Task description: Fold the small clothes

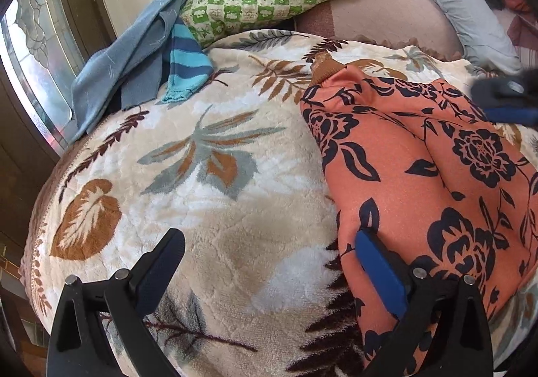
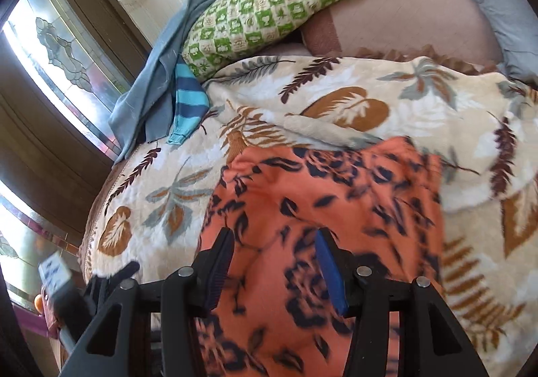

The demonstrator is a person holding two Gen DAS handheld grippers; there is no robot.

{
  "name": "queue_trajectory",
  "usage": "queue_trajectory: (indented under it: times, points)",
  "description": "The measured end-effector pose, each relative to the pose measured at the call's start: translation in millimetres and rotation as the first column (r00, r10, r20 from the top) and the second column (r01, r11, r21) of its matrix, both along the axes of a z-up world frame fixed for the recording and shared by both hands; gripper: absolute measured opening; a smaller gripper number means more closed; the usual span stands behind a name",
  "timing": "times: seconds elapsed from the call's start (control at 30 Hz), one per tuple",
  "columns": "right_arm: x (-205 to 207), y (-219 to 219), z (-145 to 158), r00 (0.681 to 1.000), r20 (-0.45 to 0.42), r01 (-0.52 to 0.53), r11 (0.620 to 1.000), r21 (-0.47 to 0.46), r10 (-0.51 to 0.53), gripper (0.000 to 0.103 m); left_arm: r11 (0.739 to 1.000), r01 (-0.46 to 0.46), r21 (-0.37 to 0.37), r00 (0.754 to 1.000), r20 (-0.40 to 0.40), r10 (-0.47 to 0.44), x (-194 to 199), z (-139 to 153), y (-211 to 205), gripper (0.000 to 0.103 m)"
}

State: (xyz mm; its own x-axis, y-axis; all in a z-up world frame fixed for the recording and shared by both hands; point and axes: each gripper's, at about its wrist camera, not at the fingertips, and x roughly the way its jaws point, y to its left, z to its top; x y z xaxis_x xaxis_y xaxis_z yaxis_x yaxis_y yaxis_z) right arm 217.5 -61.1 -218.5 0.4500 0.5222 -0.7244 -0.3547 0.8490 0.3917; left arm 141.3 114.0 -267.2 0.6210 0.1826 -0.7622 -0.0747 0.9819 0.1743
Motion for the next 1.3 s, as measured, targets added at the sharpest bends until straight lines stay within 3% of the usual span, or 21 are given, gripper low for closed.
queue_trajectory:
  times: [0.23,0.33,0.4,0.5,0.63,0.73,0.9,1.07,1.3]
  points:
    - [-39.5,-55.3,-24.7,0.999,-0.049,0.001,1.000,0.029,0.000,0.054,0.999,-0.052,0.005,0.998,0.017,0.052,-1.5,-1.5,-2.5,0.103]
    - [-44.3,-68.4,-59.1,0.992,-0.124,0.008,1.000,0.027,-0.005,0.042,0.998,-0.065,0.000,0.998,0.023,0.065,-4.5,-1.5,-4.4,0.103]
    - [-51.0,-79.8,-71.2,0.996,-0.083,0.023,0.998,0.066,-0.017,0.032,0.998,-0.066,0.018,0.998,0.026,0.065,-6.9,0.6,-6.7,0.103]
    - [-53.2,-88.6,-78.0,0.998,-0.059,0.017,0.993,0.119,-0.010,0.031,0.998,-0.063,0.017,0.997,0.038,0.062,-13.2,12.1,-9.6,0.103]
    - [-52.8,-93.8,-80.0,0.997,-0.071,-0.004,0.989,0.150,0.014,0.031,0.996,-0.075,-0.056,0.990,0.119,0.081,-31.5,34.3,-17.1,0.103]
    - [-60.6,-100.1,-86.6,0.993,-0.119,0.010,0.982,0.187,0.013,0.031,0.996,-0.072,-0.060,0.987,0.142,0.080,-39.8,40.5,-33.1,0.103]
    - [-71.8,-100.9,-94.0,0.989,-0.148,-0.002,0.984,0.177,0.028,0.031,0.996,-0.067,0.060,0.998,0.023,0.065,-28.8,7.8,-64.4,0.103]
    - [-77.4,-102.2,-100.0,0.985,-0.170,0.000,0.985,0.173,0.030,0.029,0.997,-0.080,0.014,0.997,0.006,0.080,-31.2,6.2,-58.6,0.103]
    - [-80.2,-112.0,-104.0,0.978,-0.206,0.023,0.977,0.211,0.021,0.029,0.996,-0.093,0.012,0.996,-0.009,0.093,-43.6,9.5,-61.0,0.103]
